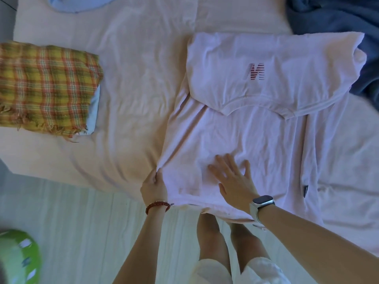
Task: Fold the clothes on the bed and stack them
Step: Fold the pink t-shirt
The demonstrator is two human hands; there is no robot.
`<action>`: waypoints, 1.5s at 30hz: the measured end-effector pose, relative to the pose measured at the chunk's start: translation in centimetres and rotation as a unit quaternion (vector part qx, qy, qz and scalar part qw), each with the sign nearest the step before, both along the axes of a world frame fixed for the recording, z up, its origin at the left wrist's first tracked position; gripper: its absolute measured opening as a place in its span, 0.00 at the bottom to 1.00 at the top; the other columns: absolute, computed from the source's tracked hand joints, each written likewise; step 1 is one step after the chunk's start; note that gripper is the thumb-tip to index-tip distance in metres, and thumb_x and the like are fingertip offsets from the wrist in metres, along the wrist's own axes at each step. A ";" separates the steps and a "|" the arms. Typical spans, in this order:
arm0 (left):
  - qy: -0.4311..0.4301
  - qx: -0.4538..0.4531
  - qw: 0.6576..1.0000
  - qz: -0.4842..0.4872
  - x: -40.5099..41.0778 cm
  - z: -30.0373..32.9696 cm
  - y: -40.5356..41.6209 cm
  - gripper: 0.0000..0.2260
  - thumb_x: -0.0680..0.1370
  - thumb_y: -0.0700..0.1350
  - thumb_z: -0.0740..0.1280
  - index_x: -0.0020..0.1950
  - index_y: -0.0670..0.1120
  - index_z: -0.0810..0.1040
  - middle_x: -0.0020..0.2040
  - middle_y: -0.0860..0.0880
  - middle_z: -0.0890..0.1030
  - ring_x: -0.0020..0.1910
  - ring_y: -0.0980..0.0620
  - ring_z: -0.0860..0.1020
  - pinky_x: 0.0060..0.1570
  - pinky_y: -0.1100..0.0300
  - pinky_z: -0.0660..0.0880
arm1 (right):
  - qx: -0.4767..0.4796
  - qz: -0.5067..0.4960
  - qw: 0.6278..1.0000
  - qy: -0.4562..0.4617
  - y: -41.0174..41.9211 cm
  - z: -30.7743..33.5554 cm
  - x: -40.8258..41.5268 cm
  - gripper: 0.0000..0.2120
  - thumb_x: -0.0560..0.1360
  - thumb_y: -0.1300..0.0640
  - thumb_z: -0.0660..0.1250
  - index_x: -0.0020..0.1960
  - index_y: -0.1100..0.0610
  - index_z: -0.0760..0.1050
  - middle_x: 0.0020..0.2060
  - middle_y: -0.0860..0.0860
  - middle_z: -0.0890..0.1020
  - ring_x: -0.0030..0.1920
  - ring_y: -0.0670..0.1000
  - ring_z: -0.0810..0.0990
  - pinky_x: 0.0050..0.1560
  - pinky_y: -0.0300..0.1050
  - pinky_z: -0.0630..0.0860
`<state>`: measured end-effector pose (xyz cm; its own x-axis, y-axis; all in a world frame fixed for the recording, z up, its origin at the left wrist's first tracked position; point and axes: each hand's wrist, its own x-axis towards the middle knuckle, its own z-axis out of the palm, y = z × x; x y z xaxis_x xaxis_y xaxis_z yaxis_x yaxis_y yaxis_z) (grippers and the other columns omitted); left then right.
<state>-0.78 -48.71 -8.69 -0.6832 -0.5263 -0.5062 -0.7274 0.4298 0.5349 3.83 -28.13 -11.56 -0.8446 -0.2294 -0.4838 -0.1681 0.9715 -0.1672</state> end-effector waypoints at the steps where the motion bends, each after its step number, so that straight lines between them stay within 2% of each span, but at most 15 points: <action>1: 0.015 0.003 1.000 0.005 -0.3 0.1 -0.7 0.11 0.79 0.39 0.62 0.37 0.36 0.74 0.27 0.47 0.61 0.27 0.57 0.65 0.30 0.69 0.62 | 0.007 0.003 1.000 -0.003 0.2 0.1 0.1 0.37 0.60 0.56 0.76 0.66 0.50 0.67 0.69 0.54 0.69 0.68 0.59 0.65 0.52 0.72 0.68; 3: 0.037 -0.015 0.999 -0.013 -0.9 0.2 -2.0 0.08 0.79 0.39 0.62 0.45 0.37 0.78 0.29 0.48 0.66 0.29 0.60 0.67 0.33 0.65 0.62 | 0.020 0.007 1.000 -0.020 0.6 0.1 0.2 0.36 0.58 0.55 0.77 0.65 0.50 0.72 0.68 0.54 0.71 0.67 0.60 0.69 0.49 0.72 0.70; 5: 0.041 -0.057 0.996 -0.061 -1.2 0.2 -3.0 0.09 0.80 0.41 0.60 0.52 0.38 0.78 0.36 0.45 0.74 0.38 0.50 0.70 0.37 0.62 0.61 | 0.029 0.011 0.999 -0.038 0.4 0.3 -0.1 0.36 0.60 0.54 0.76 0.67 0.48 0.71 0.70 0.54 0.69 0.68 0.60 0.69 0.50 0.72 0.69; 8: -0.012 -0.109 0.986 -0.127 -1.5 -0.4 -3.8 0.11 0.81 0.44 0.57 0.57 0.41 0.75 0.46 0.40 0.79 0.41 0.43 0.71 0.39 0.58 0.62 | 0.030 0.023 0.997 -0.073 0.2 0.4 -0.4 0.31 0.77 0.52 0.59 0.76 0.44 0.48 0.76 0.51 0.43 0.76 0.58 0.44 0.64 0.70 0.55; 10: -0.058 -0.119 0.979 -0.153 -1.6 -1.1 -4.0 0.11 0.81 0.46 0.58 0.58 0.43 0.74 0.49 0.41 0.80 0.45 0.41 0.74 0.40 0.57 0.64 | 0.035 0.025 0.994 -0.105 0.4 0.7 -0.7 0.30 0.80 0.52 0.52 0.75 0.43 0.39 0.75 0.49 0.35 0.75 0.56 0.36 0.67 0.68 0.49; 12: -0.086 -0.060 0.985 -0.138 -1.2 -1.4 -3.9 0.11 0.79 0.48 0.62 0.57 0.44 0.73 0.48 0.44 0.78 0.44 0.44 0.73 0.41 0.58 0.65 | 0.024 0.024 0.996 -0.087 0.5 0.9 -0.7 0.31 0.79 0.52 0.57 0.76 0.45 0.45 0.76 0.52 0.40 0.75 0.58 0.41 0.67 0.69 0.52; 15: -0.137 0.019 0.986 -0.095 0.8 -1.2 -3.8 0.11 0.75 0.49 0.68 0.46 0.43 0.71 0.39 0.48 0.73 0.41 0.46 0.70 0.36 0.57 0.64 | 0.016 0.031 0.999 -0.018 1.0 0.4 0.3 0.37 0.62 0.51 0.76 0.69 0.50 0.68 0.71 0.57 0.66 0.71 0.60 0.63 0.55 0.72 0.69; 18: -0.113 -0.024 0.993 -0.023 2.4 -1.2 -4.4 0.07 0.75 0.41 0.66 0.42 0.39 0.72 0.36 0.45 0.72 0.39 0.45 0.70 0.32 0.56 0.62 | 0.003 0.060 0.998 -0.002 2.0 -0.2 2.8 0.43 0.56 0.50 0.79 0.68 0.51 0.67 0.69 0.58 0.69 0.70 0.59 0.60 0.53 0.72 0.69; 22: -0.080 -0.101 0.992 0.000 1.8 -1.3 -3.3 0.13 0.77 0.37 0.62 0.62 0.41 0.72 0.55 0.40 0.77 0.54 0.41 0.75 0.49 0.53 0.68 | -0.018 0.030 0.999 -0.009 3.5 -0.3 5.5 0.38 0.54 0.55 0.80 0.63 0.54 0.76 0.67 0.57 0.72 0.70 0.57 0.60 0.53 0.70 0.71; 27: -0.036 -0.213 0.967 -0.139 4.0 -1.0 0.8 0.31 0.72 0.36 0.68 0.73 0.47 0.64 0.73 0.41 0.63 0.71 0.39 0.61 0.67 0.40 0.57 | -0.117 -0.151 0.979 0.064 5.7 1.1 8.0 0.18 0.67 0.67 0.69 0.57 0.60 0.76 0.56 0.59 0.79 0.59 0.60 0.75 0.49 0.59 0.79; 31: 0.045 -0.209 0.906 -0.365 7.4 -1.3 5.9 0.31 0.61 0.31 0.73 0.63 0.43 0.76 0.64 0.37 0.74 0.61 0.35 0.74 0.57 0.34 0.69 | -0.086 -0.355 0.924 0.112 9.1 2.8 10.4 0.14 0.69 0.68 0.65 0.55 0.64 0.76 0.49 0.61 0.79 0.49 0.65 0.78 0.44 0.57 0.77; 36: 0.088 -0.142 0.797 -0.580 10.2 -1.7 13.4 0.33 0.58 0.37 0.77 0.62 0.47 0.74 0.63 0.42 0.75 0.61 0.39 0.75 0.52 0.40 0.76 | -0.065 -0.591 0.803 0.039 13.6 2.8 12.0 0.18 0.75 0.62 0.65 0.63 0.64 0.71 0.59 0.64 0.73 0.60 0.65 0.70 0.58 0.56 0.67; 40: 0.079 -0.143 0.732 -0.662 11.3 -2.8 17.7 0.35 0.57 0.43 0.77 0.62 0.50 0.71 0.66 0.43 0.69 0.66 0.41 0.64 0.54 0.39 0.73 | -0.082 -0.559 0.824 -0.045 14.6 1.4 11.3 0.27 0.72 0.43 0.54 0.63 0.59 0.70 0.59 0.55 0.73 0.58 0.59 0.70 0.56 0.51 0.67; 43: 0.039 -0.173 0.707 -0.684 11.9 -3.2 19.5 0.37 0.54 0.45 0.78 0.61 0.52 0.70 0.66 0.44 0.67 0.65 0.38 0.63 0.53 0.38 0.72 | -0.159 -0.636 0.753 -0.057 15.4 1.2 10.5 0.16 0.77 0.47 0.61 0.57 0.58 0.70 0.50 0.53 0.78 0.53 0.58 0.74 0.48 0.48 0.70; 45: 0.034 -0.194 0.704 -0.682 12.0 -3.5 20.2 0.37 0.51 0.42 0.77 0.59 0.52 0.71 0.64 0.43 0.68 0.63 0.38 0.64 0.52 0.38 0.71 | -0.204 -0.641 0.739 -0.037 16.4 1.1 10.8 0.08 0.78 0.53 0.61 0.50 0.59 0.70 0.42 0.54 0.77 0.45 0.57 0.74 0.41 0.46 0.67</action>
<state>11.21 -28.55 -12.17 -0.7031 0.5526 -0.4474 0.5249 0.8279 0.1977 14.65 -11.75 -10.47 -0.4696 0.5967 -0.6507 0.8709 0.1920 -0.4525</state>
